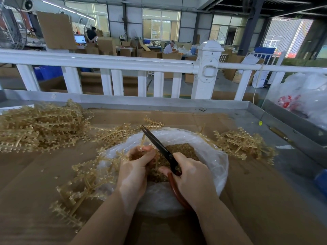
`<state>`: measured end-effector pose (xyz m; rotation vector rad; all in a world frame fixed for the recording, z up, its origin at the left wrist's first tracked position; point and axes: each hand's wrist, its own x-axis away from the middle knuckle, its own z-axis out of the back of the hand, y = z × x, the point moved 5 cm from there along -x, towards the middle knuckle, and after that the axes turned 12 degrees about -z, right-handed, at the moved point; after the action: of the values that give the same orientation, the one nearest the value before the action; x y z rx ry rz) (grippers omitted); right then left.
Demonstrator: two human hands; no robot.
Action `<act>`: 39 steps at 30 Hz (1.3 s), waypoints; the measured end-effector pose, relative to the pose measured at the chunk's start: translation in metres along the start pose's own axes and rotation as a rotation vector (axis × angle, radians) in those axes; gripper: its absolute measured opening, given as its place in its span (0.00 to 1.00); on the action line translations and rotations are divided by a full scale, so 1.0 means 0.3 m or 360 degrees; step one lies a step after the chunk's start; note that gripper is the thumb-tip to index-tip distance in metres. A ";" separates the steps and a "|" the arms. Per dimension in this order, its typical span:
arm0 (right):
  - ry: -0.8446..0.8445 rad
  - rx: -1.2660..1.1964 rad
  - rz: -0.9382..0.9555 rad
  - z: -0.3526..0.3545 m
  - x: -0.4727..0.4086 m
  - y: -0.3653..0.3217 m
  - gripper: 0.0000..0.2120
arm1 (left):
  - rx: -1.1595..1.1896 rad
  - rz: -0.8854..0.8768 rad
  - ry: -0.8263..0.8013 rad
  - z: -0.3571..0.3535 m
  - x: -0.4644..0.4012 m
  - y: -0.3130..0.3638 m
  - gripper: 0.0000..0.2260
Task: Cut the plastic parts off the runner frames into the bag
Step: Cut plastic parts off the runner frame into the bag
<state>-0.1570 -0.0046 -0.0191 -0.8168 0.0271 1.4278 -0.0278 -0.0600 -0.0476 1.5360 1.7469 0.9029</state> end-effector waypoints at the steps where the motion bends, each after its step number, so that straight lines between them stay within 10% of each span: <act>1: 0.0008 0.0004 -0.0006 0.001 0.000 0.000 0.13 | -0.0006 0.0004 0.0017 0.001 -0.001 -0.002 0.11; 27: 0.0068 0.0036 -0.0073 -0.013 0.001 0.015 0.16 | 0.0286 0.0066 -0.0099 0.004 -0.032 -0.021 0.11; 39: 0.0081 0.0042 -0.0084 -0.007 -0.001 0.015 0.16 | 0.0409 0.0066 0.0013 0.006 -0.014 -0.008 0.30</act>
<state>-0.1601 -0.0063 -0.0226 -0.8267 0.0626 1.3541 -0.0272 -0.0642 -0.0506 1.7379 1.9018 0.7266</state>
